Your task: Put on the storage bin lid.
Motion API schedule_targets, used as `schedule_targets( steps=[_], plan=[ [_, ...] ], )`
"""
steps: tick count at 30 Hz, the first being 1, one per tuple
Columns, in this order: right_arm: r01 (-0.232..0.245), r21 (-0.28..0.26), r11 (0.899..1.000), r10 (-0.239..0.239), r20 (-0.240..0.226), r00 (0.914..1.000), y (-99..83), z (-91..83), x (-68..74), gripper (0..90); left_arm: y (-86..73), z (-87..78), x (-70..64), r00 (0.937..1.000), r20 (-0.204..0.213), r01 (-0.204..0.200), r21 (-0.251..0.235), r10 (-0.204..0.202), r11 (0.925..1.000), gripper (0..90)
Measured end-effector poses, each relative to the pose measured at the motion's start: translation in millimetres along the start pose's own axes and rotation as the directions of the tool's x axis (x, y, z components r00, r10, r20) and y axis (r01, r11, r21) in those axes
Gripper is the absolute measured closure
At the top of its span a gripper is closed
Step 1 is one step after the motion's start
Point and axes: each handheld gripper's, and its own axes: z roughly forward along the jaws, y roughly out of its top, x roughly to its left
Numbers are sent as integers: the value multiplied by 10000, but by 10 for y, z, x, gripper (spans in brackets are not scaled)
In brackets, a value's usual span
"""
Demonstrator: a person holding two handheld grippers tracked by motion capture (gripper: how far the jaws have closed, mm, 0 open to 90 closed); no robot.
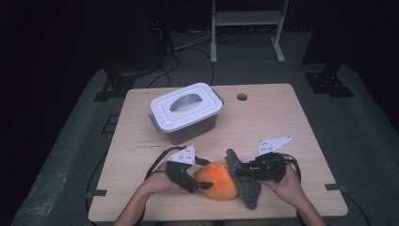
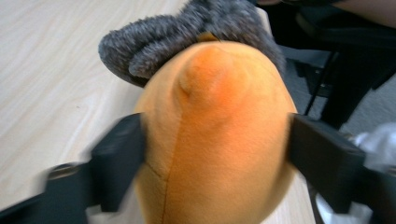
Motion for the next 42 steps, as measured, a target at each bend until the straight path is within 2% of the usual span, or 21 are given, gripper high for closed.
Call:
schedule_targets(
  steps=[2,3,5,6,8,10,13,15,17,18,20,22,23,25,28,32,35,36,38,39,42],
  plan=[
    [77,-6,10000,-77,219,9997,23,-32,20,767,28,-15,-15,9999,-147,-67,-45,66,10000,348],
    [178,-248,9995,-171,312,9994,62,-64,54,767,43,-18,-19,9998,-163,-119,-64,118,9999,373],
    [412,-762,9962,-397,217,9990,153,-106,130,767,93,2,-49,9995,-225,-231,-201,227,9995,396],
    [584,-871,9945,-564,255,9981,201,-109,177,767,120,6,-63,9990,-256,-365,-193,360,9991,406],
    [901,-751,9931,-878,330,9956,259,-72,248,765,165,-4,-91,9979,-404,-517,-247,507,9984,417],
    [981,-574,9935,-959,408,9946,245,-19,252,765,169,-26,-92,9973,-518,-523,-217,511,9984,425],
    [543,-545,9970,-535,151,9985,147,20,139,765,133,-25,-70,9983,-519,-292,-282,277,9992,425],
    [448,-308,9985,-438,334,9985,99,9,99,765,134,-29,-57,9984,-508,-251,-326,235,9992,426],
    [572,-226,9981,-557,608,9966,102,-33,120,765,144,-31,-59,9986,-498,-209,-450,187,9988,428],
    [574,-318,9978,-553,634,9965,118,-57,135,766,156,-43,-57,9985,-524,-194,-501,167,9986,428],
    [647,-945,9934,-611,402,9973,181,-113,179,766,181,-65,-60,9976,-677,-174,-593,134,9981,427],
    [783,-1158,9902,-755,288,9967,241,-112,223,766,198,-85,-57,9973,-740,-84,-793,25,9968,427],
    [850,-1069,9906,-820,315,9961,253,-91,236,766,205,-93,-56,9970,-768,-66,-869,-1,9962,428],
    [930,-537,9942,-909,408,9950,224,27,225,766,201,-88,-54,9967,-808,-81,-771,18,9970,426],
    [543,-473,9974,-547,-65,9985,145,84,134,765,160,-69,-35,9979,-639,64,-840,-118,9964,371],
    [358,-188,9992,-358,8,9994,68,73,77,764,123,-72,12,9974,-580,385,-595,-420,9975,196],
    [128,-41,9999,-128,87,9999,24,49,25,763,37,-56,59,9958,-370,823,-436,-840,9956,156],
    [125,46,9999,-126,148,9998,14,51,13,763,12,-66,71,9956,-262,888,-495,-901,9948,174],
    [-60,163,9998,59,111,9999,-21,61,-30,762,13,-99,63,9968,-300,723,-511,-739,9961,277],
    [-187,66,9998,187,38,9998,-33,53,-51,763,21,-107,54,9970,-374,659,-528,-680,9964,334],
    [-191,-309,9993,197,204,9996,-12,-16,-38,766,80,-139,34,9971,-543,506,-531,-534,9973,386]
  ],
)
